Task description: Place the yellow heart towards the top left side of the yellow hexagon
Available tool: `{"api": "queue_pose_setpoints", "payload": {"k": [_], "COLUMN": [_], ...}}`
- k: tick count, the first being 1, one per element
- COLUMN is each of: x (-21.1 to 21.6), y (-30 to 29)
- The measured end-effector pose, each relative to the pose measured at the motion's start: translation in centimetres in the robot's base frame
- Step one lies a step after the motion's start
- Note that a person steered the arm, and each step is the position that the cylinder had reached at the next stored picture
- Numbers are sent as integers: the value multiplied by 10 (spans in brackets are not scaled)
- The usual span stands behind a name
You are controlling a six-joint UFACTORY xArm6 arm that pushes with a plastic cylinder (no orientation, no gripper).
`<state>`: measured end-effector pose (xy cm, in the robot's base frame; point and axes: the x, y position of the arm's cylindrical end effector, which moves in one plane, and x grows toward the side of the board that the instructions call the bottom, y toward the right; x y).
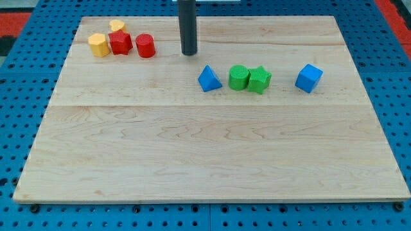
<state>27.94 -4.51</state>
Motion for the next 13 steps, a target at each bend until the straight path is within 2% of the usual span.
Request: {"api": "queue_pose_setpoints", "payload": {"k": [2, 3, 6, 9, 10, 11, 13], "x": [-40, -50, -65, -58, -50, -35, -20], "y": [-97, -104, -182, -182, -162, -108, -118]}}
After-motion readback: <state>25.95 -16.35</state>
